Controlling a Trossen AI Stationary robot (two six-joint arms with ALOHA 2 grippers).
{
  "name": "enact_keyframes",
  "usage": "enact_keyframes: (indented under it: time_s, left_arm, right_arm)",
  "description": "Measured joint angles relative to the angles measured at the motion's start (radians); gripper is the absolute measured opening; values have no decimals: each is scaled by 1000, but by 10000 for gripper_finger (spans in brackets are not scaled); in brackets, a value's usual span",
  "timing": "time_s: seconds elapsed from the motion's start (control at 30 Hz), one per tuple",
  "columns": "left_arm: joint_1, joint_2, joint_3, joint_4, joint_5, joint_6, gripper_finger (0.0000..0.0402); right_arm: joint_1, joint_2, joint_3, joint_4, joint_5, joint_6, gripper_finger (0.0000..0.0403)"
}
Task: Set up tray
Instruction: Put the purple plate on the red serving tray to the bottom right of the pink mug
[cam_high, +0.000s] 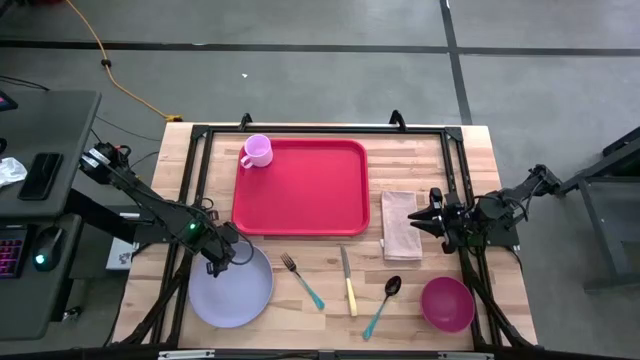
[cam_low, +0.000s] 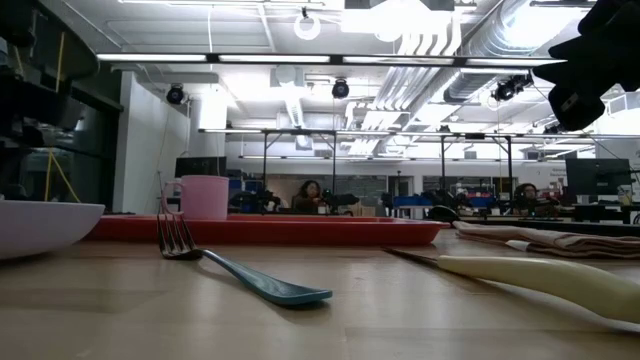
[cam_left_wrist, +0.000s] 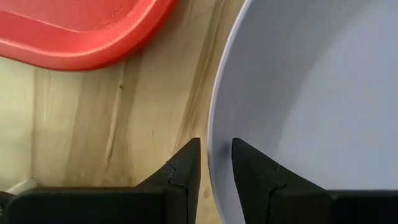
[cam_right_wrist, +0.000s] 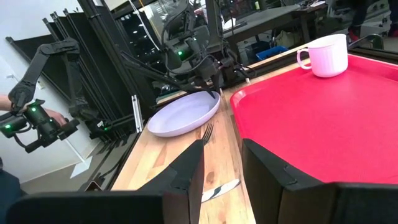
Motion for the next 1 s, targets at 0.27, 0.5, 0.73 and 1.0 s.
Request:
enact_keyframes:
  time_s: [0.27,0.5,0.73,1.0]
  left_arm:
    - [0,0,-2,4,13,-19,102]
    - [0,-2,2,12,16,-25,14]
    - [0,-2,2,7,50,-106,14]
    - [0,-2,1,12,84,-222,11]
  right_arm:
    - [0,0,0,0,0,-2,87]
    - [0,0,0,0,0,-10,87]
    - [0,0,0,0,0,-11,87]
    - [0,0,0,0,0,-11,87]
